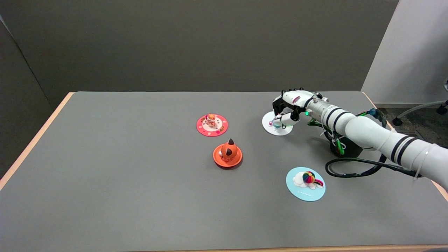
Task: Pick up the white cup lid.
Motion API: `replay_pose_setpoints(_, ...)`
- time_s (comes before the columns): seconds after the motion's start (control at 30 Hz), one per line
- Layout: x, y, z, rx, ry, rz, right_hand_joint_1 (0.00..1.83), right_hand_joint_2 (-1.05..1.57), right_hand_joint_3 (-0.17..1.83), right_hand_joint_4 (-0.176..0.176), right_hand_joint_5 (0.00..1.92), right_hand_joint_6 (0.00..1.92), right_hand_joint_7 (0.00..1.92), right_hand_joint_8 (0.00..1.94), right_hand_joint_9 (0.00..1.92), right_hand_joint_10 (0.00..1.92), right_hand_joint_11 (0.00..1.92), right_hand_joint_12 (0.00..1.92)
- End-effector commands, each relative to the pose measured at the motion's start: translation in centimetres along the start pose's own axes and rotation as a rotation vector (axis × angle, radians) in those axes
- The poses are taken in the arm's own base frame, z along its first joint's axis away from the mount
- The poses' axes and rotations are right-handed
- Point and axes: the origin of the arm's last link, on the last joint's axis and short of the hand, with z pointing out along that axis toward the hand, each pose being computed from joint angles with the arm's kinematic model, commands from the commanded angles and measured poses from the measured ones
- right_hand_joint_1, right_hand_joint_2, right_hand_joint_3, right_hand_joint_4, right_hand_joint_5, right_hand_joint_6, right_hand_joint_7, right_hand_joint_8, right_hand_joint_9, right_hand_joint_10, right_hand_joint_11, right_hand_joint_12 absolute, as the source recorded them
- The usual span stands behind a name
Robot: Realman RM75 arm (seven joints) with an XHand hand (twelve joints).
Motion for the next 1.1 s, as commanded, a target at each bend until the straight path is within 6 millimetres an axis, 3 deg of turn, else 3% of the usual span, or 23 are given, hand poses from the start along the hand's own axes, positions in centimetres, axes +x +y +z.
replay_pose_setpoints(0.03, -0.2, 0.0, 0.0, -0.004, -0.002, 0.004, 0.89, 1.16, 0.25, 0.116, 0.67, 1.48, 0.65, 0.48, 0.59, 0.19, 0.33, 0.22)
replay_pose_setpoints(0.53, 0.9, -0.1, 0.1, 0.010, 0.014, 0.020, 0.87, 1.15, 0.30, 0.139, 0.66, 1.51, 0.65, 0.57, 0.65, 0.22, 0.34, 0.23)
replay_pose_setpoints(0.57, 4.9, 0.2, 0.0, 0.005, 0.117, -0.116, 0.87, 1.15, 0.30, 0.140, 0.66, 1.51, 0.65, 0.57, 0.66, 0.22, 0.35, 0.23)
replay_pose_setpoints(0.6, 4.3, 0.1, 0.0, 0.010, 0.100, -0.086, 0.87, 1.15, 0.30, 0.139, 0.66, 1.51, 0.66, 0.58, 0.66, 0.22, 0.35, 0.23)
replay_pose_setpoints(0.63, 1.5, -0.3, 0.0, 0.019, 0.028, 0.019, 0.88, 1.14, 0.30, 0.137, 0.67, 1.50, 0.66, 0.58, 0.66, 0.23, 0.35, 0.23)
replay_pose_setpoints(1.1, 3.4, 0.1, -0.7, 0.029, 0.061, -0.009, 0.89, 1.14, 0.29, 0.125, 0.68, 1.48, 0.67, 0.64, 0.65, 0.34, 0.40, 0.23)
